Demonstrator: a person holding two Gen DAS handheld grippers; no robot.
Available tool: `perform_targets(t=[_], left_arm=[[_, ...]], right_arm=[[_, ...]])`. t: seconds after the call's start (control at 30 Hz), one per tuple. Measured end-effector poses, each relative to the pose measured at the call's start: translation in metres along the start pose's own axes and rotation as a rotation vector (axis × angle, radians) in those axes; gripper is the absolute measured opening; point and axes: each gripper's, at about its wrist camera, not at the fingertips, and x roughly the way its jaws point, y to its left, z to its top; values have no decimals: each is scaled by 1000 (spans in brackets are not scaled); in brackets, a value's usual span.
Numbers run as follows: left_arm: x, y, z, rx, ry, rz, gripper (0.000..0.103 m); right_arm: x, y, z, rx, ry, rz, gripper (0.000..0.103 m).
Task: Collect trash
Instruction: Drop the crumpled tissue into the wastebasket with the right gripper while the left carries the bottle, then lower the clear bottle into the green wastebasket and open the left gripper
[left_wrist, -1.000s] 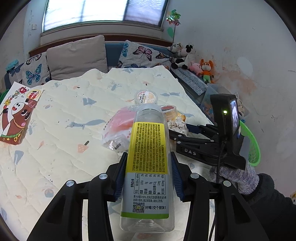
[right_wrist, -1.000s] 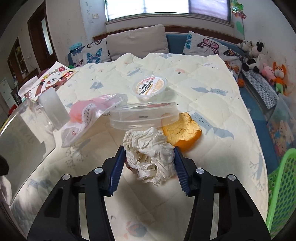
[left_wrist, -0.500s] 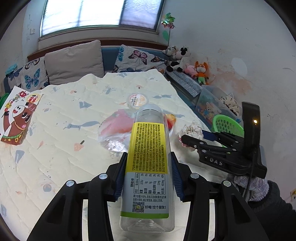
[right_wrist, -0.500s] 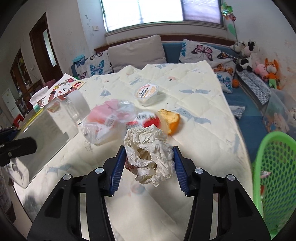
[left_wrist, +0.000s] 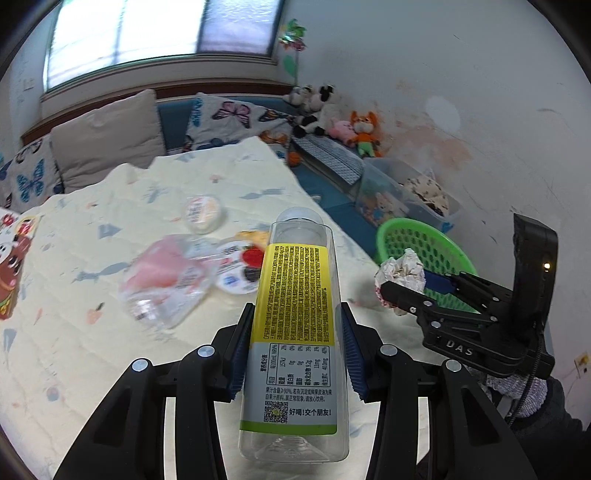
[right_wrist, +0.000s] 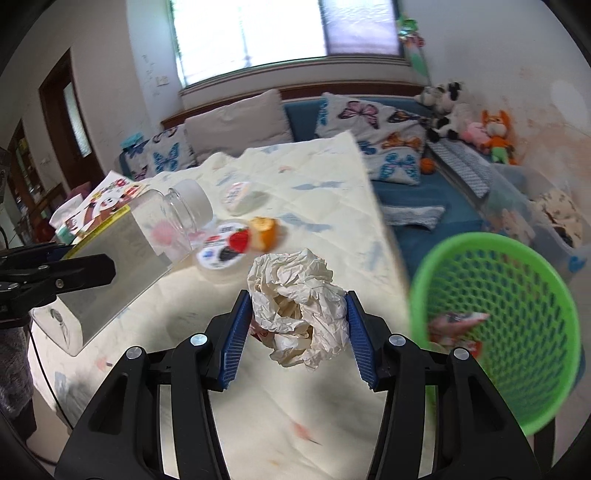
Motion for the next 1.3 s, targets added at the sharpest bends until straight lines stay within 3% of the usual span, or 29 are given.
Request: perform_targets(t=[0.33, 0.67, 0.83, 1.3], left_arm=[[36, -63, 22, 65, 34, -64, 43], [72, -111, 41, 108, 80, -110, 43], [91, -132, 51, 126, 99, -129, 43], [143, -186, 62, 186, 169, -157, 44]], right_arm=[[-35, -73, -17, 87, -8, -130, 52], [-43, -138, -31, 174, 21, -254, 55], [-50, -164, -37, 223, 15, -287, 64], [-82, -178, -42, 239, -40, -311, 70]])
